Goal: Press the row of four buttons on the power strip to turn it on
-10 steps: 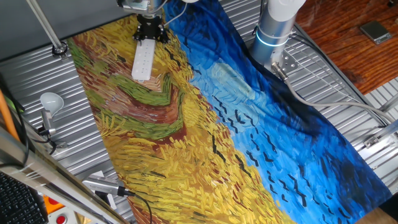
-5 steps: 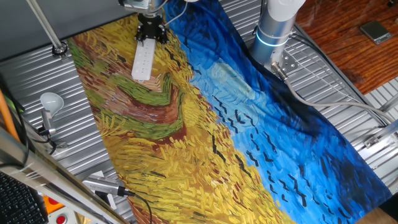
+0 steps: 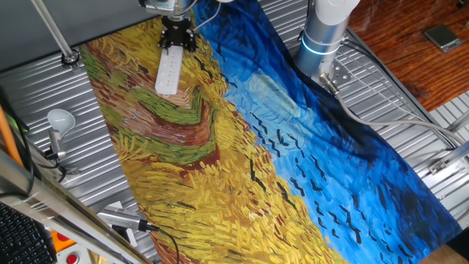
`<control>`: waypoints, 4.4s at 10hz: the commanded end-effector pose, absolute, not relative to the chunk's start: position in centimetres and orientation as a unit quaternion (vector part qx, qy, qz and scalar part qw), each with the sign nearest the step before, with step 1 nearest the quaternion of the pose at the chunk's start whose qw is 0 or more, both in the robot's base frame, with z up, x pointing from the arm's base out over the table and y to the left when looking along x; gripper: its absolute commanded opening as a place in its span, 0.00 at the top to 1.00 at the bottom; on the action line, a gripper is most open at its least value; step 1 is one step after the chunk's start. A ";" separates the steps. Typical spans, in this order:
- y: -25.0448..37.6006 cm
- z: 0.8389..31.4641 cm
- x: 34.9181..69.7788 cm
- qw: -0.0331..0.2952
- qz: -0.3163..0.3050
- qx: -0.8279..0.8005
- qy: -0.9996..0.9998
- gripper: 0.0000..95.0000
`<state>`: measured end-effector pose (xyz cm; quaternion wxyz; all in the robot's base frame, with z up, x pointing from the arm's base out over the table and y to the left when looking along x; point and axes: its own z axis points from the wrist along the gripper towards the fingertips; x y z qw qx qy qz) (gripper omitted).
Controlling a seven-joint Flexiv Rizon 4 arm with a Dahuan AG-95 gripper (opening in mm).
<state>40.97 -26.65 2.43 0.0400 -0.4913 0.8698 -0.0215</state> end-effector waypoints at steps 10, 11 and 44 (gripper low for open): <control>-26.5 1.2 41.0 0.047 -0.030 -0.485 0.873 0.20; -26.7 1.4 41.2 0.048 -0.029 -0.488 0.871 0.20; -26.9 3.5 40.9 0.049 -0.028 -0.489 0.870 0.20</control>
